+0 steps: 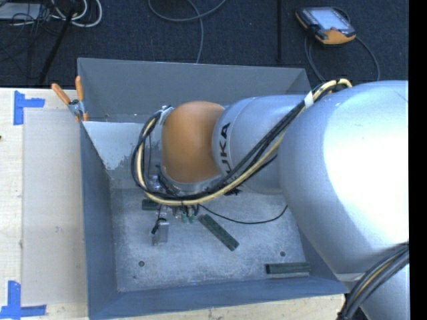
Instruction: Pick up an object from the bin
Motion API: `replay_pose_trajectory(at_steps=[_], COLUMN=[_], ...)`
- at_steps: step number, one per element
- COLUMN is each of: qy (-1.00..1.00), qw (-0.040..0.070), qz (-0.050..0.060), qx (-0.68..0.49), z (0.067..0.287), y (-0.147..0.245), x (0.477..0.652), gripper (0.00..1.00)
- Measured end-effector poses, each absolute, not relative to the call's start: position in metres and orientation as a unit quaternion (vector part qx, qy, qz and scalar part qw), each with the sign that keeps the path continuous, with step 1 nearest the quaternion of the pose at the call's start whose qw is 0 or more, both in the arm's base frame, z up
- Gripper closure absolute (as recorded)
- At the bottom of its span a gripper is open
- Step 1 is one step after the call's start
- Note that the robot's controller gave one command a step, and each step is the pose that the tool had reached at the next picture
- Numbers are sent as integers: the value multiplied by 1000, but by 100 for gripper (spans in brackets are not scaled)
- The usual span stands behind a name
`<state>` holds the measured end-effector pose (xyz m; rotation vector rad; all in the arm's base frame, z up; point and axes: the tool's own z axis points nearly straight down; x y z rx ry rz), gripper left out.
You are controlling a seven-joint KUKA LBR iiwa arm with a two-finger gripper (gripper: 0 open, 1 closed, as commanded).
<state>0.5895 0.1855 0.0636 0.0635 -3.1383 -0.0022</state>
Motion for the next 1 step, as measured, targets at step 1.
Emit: replay_pose_trajectory(at_steps=[1], qy=[-1000], qw=[0], qz=[0], qx=[5], z=[70], y=[146], x=[622], gripper=[100])
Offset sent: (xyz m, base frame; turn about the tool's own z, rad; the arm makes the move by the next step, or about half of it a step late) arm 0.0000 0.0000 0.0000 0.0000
